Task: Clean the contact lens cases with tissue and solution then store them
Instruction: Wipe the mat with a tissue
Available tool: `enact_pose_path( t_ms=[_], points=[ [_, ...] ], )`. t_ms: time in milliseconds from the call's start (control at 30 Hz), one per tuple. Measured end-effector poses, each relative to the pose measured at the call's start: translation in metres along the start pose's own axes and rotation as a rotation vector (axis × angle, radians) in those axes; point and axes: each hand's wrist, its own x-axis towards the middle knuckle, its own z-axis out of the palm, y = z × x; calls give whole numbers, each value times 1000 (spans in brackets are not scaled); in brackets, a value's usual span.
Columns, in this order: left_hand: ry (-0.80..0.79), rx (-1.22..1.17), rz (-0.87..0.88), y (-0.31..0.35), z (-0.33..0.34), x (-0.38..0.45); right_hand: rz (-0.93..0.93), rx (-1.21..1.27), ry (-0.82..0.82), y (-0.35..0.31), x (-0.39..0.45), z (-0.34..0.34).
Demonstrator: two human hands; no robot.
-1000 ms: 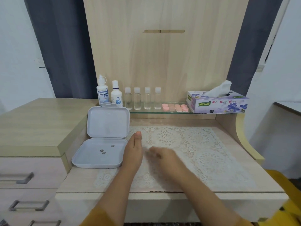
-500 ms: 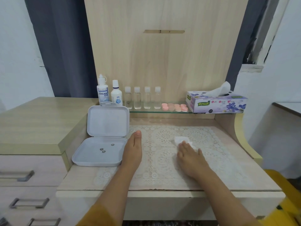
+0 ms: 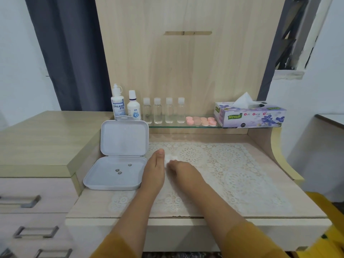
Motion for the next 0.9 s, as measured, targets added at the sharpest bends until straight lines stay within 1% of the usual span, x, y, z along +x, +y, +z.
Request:
enact_pose_path(
  t_ms=[67,133,200,300,367,433,500,567,633,667,733,900],
  points=[
    [-12,40,-2,0,0,-1,64,-103,61,6,11,1],
    [-27,74,2,-1,0,-1,173,-204,37,20,20,-4],
    [-37,90,12,0,0,-2,244,-226,22,38,22,-12],
    [-49,121,27,2,1,-4,332,-326,104,62,10,-24],
    [-57,186,45,3,0,-6,428,-335,160,71,0,-35],
    [-59,286,91,3,0,-6,462,-298,152,83,-8,-46],
    [-32,369,141,2,1,-5,472,-226,158,97,-13,-53],
    [1,426,209,0,1,-5,446,-117,246,100,-20,-58],
    [12,476,298,-1,2,-6,409,100,337,93,-26,-60],
    [9,500,333,-1,2,-7,404,223,351,88,-27,-60],
    [-2,523,371,0,2,-7,408,371,330,78,-28,-60],
    [-65,517,373,12,-2,-9,442,591,242,54,-33,-57]
  ],
)
